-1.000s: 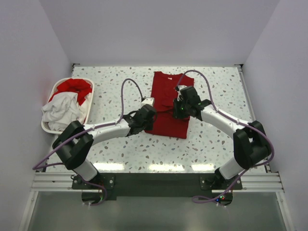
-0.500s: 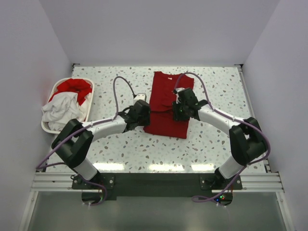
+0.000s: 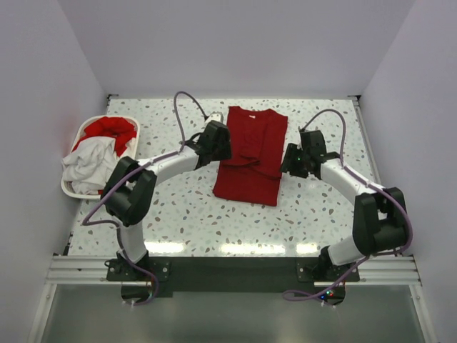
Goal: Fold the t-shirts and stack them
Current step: Fold the tshirt
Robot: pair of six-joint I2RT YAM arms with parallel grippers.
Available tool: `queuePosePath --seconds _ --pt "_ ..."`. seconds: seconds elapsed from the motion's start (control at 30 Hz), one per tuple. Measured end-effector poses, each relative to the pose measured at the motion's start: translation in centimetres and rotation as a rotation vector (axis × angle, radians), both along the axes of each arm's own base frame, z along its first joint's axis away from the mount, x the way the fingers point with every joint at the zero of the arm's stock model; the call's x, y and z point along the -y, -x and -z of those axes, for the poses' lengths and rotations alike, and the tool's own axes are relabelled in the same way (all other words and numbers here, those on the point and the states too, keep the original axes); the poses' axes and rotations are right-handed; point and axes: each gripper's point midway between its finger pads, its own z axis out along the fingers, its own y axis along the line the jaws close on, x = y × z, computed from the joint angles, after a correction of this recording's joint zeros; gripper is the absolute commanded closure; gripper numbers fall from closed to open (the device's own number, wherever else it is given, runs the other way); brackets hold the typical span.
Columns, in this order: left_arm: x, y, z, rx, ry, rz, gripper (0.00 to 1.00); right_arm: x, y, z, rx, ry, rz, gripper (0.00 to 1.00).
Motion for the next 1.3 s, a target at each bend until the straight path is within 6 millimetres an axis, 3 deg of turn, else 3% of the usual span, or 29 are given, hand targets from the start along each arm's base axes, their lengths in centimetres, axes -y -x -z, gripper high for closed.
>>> queuePosePath --seconds 0.3,0.5,0.77,1.07,1.17,1.2,1.3 --pt "0.1 0.2 3.5 -0.089 -0.034 0.012 0.48 -1.1 -0.5 2.7 -0.073 -0.13 0.041 0.53" --pt "0.6 0.3 4.0 -0.108 -0.022 0.03 0.5 -1.7 -0.4 3.2 -0.083 -0.167 0.036 0.57" --pt "1.4 -0.1 4.2 -0.122 -0.004 0.04 0.62 -2.0 -0.2 3.5 -0.09 -0.188 0.03 0.65" --pt "1.4 0.1 4.4 -0.135 -0.001 0.034 0.86 -2.1 -0.3 3.7 -0.093 -0.193 0.034 0.94" --pt "1.3 0.1 4.4 -0.135 -0.003 0.032 0.8 -2.1 -0.3 3.7 -0.093 -0.192 0.033 0.97" --pt "1.3 0.2 4.4 -0.137 -0.004 0.028 0.65 -2.1 -0.3 3.7 -0.093 -0.192 0.034 0.97" --pt "1.1 0.2 4.5 -0.141 -0.006 0.013 0.53 -2.1 -0.3 3.7 -0.093 -0.192 0.034 0.97"
